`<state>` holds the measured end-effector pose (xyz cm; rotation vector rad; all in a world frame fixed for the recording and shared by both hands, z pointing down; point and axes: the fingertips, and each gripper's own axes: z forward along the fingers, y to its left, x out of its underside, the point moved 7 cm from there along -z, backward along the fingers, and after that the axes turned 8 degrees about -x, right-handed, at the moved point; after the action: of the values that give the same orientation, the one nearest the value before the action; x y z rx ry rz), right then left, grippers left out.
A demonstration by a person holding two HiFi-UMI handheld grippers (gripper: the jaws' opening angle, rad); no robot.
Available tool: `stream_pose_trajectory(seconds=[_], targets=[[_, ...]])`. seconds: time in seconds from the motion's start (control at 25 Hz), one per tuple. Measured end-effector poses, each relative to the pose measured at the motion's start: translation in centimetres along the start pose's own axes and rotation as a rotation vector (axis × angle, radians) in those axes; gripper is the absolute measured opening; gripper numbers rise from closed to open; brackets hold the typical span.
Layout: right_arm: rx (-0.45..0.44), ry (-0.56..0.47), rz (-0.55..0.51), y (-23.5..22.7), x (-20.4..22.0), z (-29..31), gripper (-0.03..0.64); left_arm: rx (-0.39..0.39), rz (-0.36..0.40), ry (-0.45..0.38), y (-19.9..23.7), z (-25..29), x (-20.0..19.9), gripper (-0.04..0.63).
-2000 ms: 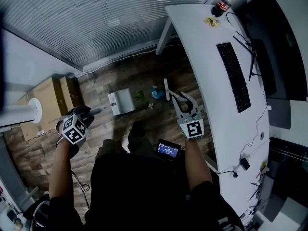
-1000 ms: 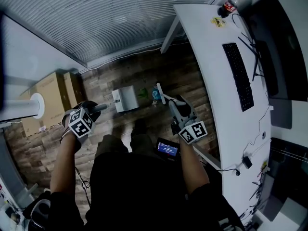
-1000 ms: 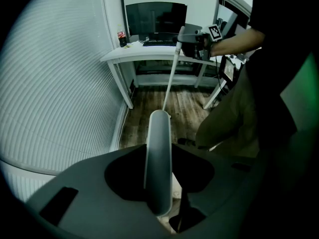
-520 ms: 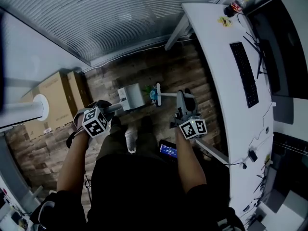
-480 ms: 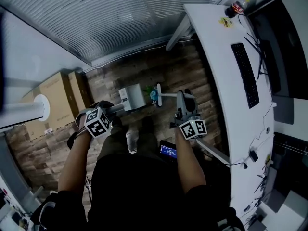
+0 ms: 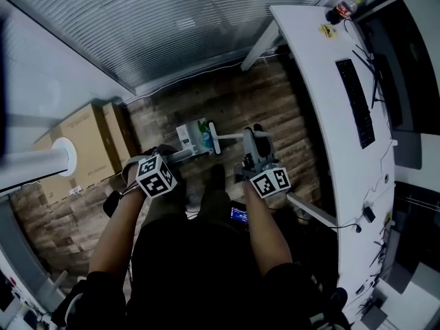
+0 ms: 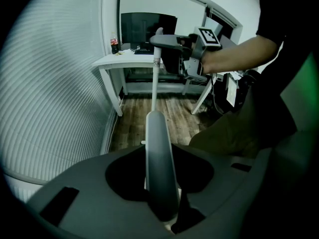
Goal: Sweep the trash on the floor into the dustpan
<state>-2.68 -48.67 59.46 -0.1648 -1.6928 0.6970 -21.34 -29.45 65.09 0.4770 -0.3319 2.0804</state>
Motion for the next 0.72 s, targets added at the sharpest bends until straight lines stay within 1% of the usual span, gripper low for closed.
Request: stream_pose_trajectory(seconds=[0.16,0.32,0.36,0.48,0.72], targets=[[-0.078,0.013,0.022,0.8,-0.1,0.6,0.152,0.006,0.006,-0.002,-0.2,0.1,-0.1,0.106],[-0.178,0.025,0.043,1.1,-0.6,0.4,0.152,0.007,0.004,0.001,-0.3,0.2,-0.2,0.106],[-0.189,0.032,0.040,1.0,-0.8,0.2,0.150,0.007,0.004,0.002,-0.3,0.2,-0.2,0.104],[-0.166,0.043,0.004,0.4,-1.7,-0.8,0.144,0.004,0.001,0.007,-0.3,0.2,-0.2,0.104],[-0.138,0.004,-0.063,-0.4,-5.1,-3.3,0.139,-0.005,-0.002,0.012,0.2,0.1,0.2,0.101]])
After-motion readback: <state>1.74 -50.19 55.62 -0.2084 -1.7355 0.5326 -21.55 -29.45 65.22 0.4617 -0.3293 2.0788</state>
